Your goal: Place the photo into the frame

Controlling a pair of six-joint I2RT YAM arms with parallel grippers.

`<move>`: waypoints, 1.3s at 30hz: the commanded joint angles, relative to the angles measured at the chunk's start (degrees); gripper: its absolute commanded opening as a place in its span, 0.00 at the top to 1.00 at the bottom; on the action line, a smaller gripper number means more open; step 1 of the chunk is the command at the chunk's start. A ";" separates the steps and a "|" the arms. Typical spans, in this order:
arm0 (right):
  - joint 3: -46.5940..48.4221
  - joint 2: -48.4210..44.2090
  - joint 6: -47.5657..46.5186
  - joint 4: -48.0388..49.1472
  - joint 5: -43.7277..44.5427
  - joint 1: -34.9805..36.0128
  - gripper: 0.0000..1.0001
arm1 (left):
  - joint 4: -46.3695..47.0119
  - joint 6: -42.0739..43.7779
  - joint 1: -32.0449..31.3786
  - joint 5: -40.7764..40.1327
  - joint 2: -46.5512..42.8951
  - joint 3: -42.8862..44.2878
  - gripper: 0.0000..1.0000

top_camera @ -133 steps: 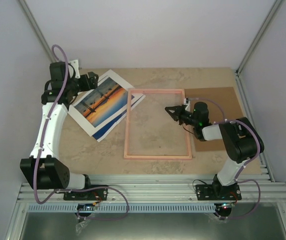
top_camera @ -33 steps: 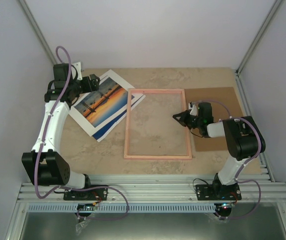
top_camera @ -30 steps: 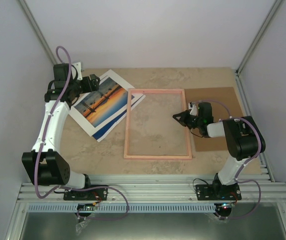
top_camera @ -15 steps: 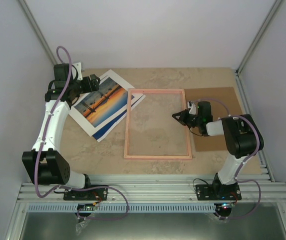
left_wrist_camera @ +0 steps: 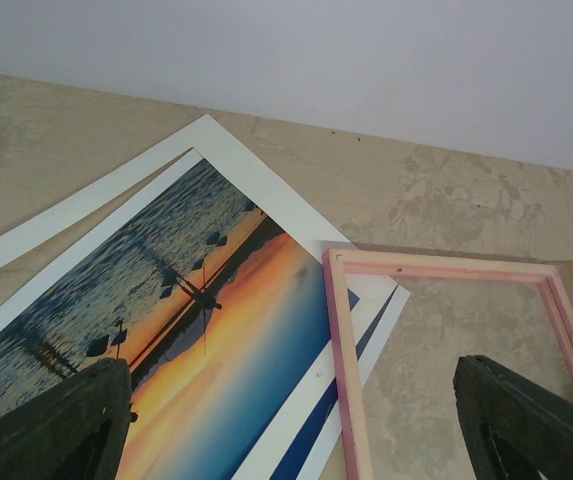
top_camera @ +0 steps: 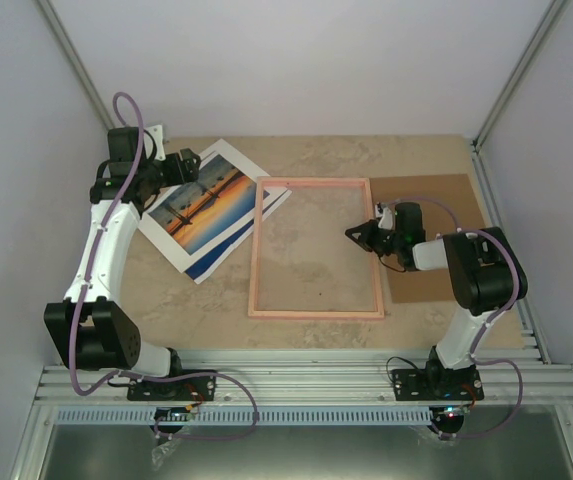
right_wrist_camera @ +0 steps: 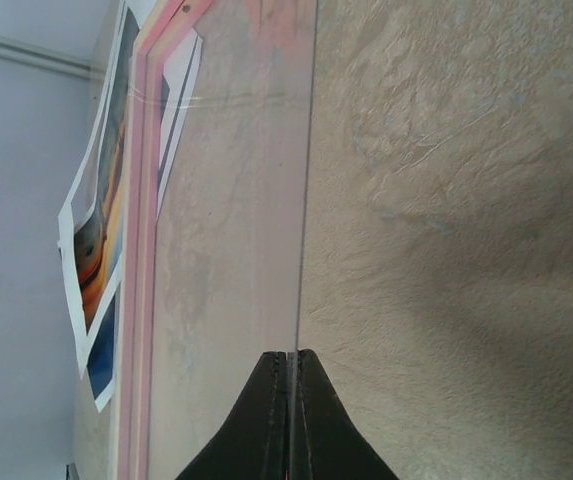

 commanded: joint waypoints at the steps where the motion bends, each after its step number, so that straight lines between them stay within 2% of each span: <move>1: 1.34 -0.44 -2.55 -1.77 1.47 -0.54 1.00 | 1.67 0.01 0.53 0.95 0.25 -0.25 0.10; 39: 2.27 -2.14 -6.06 -6.15 2.64 -1.71 1.00 | 1.59 -0.07 0.45 0.94 0.83 0.20 0.10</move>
